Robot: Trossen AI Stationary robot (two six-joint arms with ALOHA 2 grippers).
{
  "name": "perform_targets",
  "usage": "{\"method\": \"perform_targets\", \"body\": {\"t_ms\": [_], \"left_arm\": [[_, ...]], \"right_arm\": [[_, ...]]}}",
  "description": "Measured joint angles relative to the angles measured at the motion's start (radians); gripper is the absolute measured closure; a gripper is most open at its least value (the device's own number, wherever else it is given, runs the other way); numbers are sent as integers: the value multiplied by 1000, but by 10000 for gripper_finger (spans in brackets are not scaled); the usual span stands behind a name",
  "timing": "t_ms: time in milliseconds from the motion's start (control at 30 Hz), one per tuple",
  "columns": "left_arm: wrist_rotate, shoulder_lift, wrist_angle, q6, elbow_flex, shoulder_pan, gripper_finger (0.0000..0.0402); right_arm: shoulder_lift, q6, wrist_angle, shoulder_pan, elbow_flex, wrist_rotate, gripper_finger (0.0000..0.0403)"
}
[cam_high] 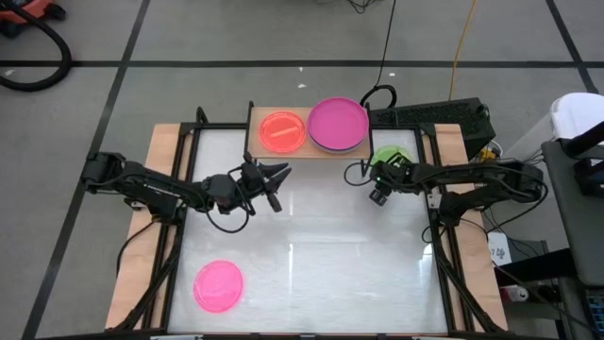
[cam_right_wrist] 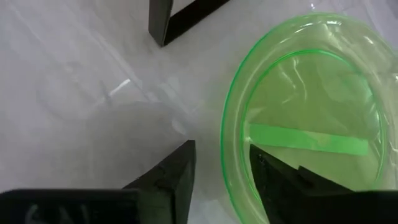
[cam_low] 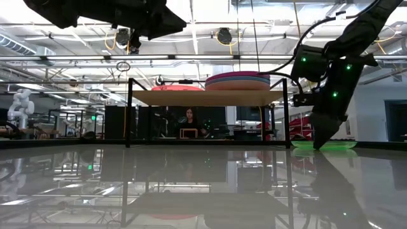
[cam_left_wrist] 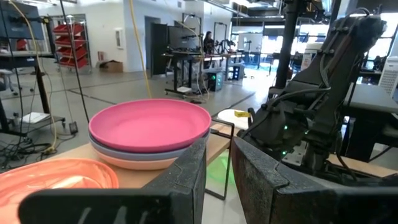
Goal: Place and stack plates onto a shelf
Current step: Stack the small green plate on top of the small orange plate on the shelf
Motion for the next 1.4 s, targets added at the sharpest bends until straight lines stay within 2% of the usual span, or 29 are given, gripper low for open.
{"method": "perform_targets", "body": {"t_ms": [133, 267, 333, 467, 700, 933, 1167, 1400], "left_arm": [[0, 0, -6, 0, 0, 0, 320], [0, 0, -16, -4, 0, 0, 320], [0, 0, -18, -5, 0, 0, 320], [0, 0, -18, -5, 0, -1, 320], [0, 0, -27, -13, 0, 0, 320], [0, 0, -34, -19, 1, 0, 320], [0, 0, -33, -18, 1, 0, 320], [-1, 0, -24, -3, 1, 0, 320]], "right_arm": [[0, 29, 6, 0, 0, -29, 311], [-18, 34, 5, 0, -1, -42, 382], [-39, 33, 6, 0, -2, -51, 395], [-126, 62, -19, -1, 8, -59, 400], [-354, 82, 4, 0, 32, -53, 402], [-543, 67, 61, 1, 60, 40, 403], [-537, -28, 72, 16, 218, 77, 403], [-393, -158, 128, 73, 413, 77, 403]]}}
